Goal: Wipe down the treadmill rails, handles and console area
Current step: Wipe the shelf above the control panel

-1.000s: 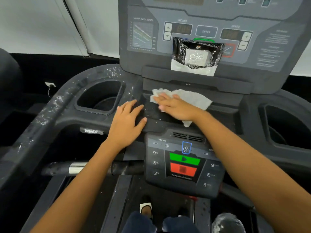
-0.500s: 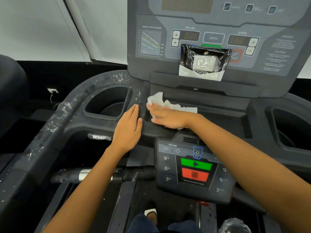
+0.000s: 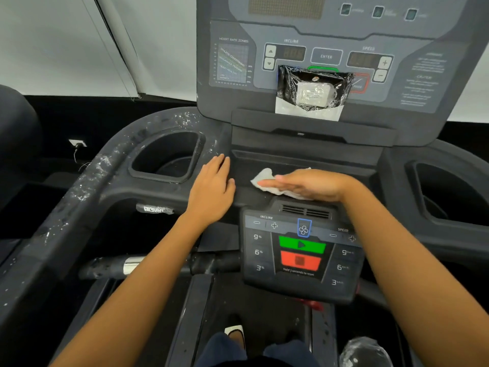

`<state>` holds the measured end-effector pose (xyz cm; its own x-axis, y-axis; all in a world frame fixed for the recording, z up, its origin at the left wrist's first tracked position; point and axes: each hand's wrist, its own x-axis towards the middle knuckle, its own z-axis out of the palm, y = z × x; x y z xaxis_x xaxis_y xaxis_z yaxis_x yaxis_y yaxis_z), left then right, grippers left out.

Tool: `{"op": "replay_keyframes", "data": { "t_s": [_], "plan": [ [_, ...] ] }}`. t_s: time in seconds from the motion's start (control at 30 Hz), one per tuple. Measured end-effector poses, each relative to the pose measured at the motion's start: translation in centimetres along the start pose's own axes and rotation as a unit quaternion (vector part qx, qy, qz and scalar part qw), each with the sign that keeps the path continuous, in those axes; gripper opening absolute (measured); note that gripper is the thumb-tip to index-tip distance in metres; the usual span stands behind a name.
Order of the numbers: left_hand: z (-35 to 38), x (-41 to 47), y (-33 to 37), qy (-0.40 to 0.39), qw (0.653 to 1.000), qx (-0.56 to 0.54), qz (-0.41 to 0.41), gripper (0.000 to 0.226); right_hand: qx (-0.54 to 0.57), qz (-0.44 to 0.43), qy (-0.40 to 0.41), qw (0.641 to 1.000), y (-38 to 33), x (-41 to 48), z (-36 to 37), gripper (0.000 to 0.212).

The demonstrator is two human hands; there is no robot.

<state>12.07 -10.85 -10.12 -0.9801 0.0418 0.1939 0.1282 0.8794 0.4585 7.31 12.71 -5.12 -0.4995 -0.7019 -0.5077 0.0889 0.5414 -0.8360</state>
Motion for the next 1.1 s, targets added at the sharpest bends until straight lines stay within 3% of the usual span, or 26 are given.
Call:
{"op": "replay_keyframes", "data": {
  "t_s": [0.17, 0.37, 0.47, 0.53, 0.6, 0.67, 0.8, 0.83, 0.9, 1.0, 1.1],
  "plan": [
    [0.6, 0.9, 1.5, -0.007, 0.997, 0.015, 0.078, 0.043, 0.017, -0.007, 0.036, 0.999, 0.0, -0.5, 0.0, 0.041],
    [0.3, 1.5, 1.6, 0.005, 0.997, -0.071, -0.007, 0.038, -0.010, -0.013, -0.022, 1.000, -1.5, 0.7, 1.8, 0.045],
    [0.5, 1.3, 2.1, -0.008, 0.998, -0.054, 0.022, 0.037, 0.012, 0.038, 0.038, 0.999, 0.5, -2.3, -0.2, 0.050],
    [0.9, 1.3, 2.7, -0.020, 0.997, -0.070, 0.036, 0.037, -0.074, 0.063, 0.084, 0.992, 3.4, -5.4, -1.4, 0.067],
    [1.0, 1.2, 3.7, -0.035, 0.992, -0.121, 0.028, 0.035, -0.157, 0.075, 0.149, 0.973, 6.1, -8.5, -1.7, 0.048],
    [1.0, 1.3, 4.7, -0.052, 0.988, -0.145, 0.018, 0.034, -0.103, 0.070, 0.220, 0.967, 7.7, -10.4, -1.1, 0.033],
    [1.5, 1.3, 7.2, -0.078, 0.991, -0.086, 0.065, 0.036, -0.278, 0.095, 0.304, 0.906, 7.9, -8.7, -0.2, 0.041],
    [1.6, 1.4, 7.7, -0.081, 0.991, -0.072, 0.074, 0.036, -0.276, 0.082, 0.305, 0.908, 7.6, -8.4, -0.1, 0.041],
    [1.8, 1.4, 8.8, -0.095, 0.990, -0.049, 0.087, 0.036, -0.154, 0.022, 0.281, 0.947, 7.7, -10.0, 0.1, 0.048],
    [1.9, 1.4, 9.9, -0.113, 0.988, -0.032, 0.099, 0.035, -0.034, 0.027, 0.223, 0.974, 8.1, -13.4, 0.0, 0.050],
    [2.1, 1.4, 10.1, -0.114, 0.989, -0.034, 0.085, 0.035, -0.133, 0.042, 0.232, 0.963, 6.3, -11.6, 0.2, 0.046]
  ]
}}
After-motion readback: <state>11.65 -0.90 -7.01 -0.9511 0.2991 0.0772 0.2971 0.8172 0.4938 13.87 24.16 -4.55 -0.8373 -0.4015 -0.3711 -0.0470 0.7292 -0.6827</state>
